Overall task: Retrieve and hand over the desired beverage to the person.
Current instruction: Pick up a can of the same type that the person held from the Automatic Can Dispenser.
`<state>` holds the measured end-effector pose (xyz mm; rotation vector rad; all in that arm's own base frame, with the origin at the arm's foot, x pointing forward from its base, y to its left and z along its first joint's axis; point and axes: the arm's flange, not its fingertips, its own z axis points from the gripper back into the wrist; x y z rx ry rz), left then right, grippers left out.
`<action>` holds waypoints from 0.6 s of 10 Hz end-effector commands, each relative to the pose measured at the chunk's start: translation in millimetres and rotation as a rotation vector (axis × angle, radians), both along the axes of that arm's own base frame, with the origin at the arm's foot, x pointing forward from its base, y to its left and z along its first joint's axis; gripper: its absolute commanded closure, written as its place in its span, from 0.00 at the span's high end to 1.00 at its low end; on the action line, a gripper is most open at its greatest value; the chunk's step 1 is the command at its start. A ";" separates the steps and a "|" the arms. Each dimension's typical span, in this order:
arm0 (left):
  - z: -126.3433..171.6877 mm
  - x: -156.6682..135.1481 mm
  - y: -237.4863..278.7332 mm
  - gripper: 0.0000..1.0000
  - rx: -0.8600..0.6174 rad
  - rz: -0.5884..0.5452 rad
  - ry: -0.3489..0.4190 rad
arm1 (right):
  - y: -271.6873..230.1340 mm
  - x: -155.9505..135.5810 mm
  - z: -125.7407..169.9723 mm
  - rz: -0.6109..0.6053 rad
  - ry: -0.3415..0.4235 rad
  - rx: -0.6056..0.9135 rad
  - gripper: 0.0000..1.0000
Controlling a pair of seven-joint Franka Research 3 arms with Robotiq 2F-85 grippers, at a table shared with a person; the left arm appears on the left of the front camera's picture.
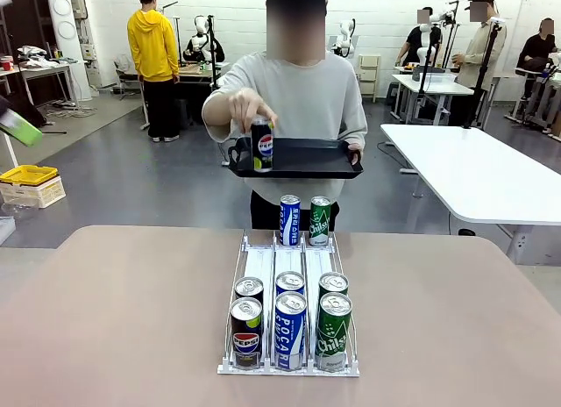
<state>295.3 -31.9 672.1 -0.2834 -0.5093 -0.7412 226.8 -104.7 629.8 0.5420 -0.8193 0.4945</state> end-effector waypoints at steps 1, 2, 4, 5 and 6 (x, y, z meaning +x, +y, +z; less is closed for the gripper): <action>3.0 16.8 -66.7 1.00 0.244 0.025 0.120 | -1.3 1.5 -0.4 0.015 0.000 0.010 1.00; -2.4 20.5 -93.8 1.00 0.271 0.059 0.162 | -1.3 1.5 -0.4 0.015 0.000 0.010 1.00; -17.3 21.5 -135.7 1.00 0.273 0.166 0.185 | -1.3 1.5 -0.4 0.015 0.000 0.010 1.00; -21.4 18.0 -144.1 1.00 0.272 0.155 0.179 | -1.3 1.5 -0.4 0.015 0.000 0.010 1.00; -16.5 16.6 -140.5 1.00 0.220 0.182 0.153 | -1.3 1.5 -0.4 0.015 0.000 0.010 1.00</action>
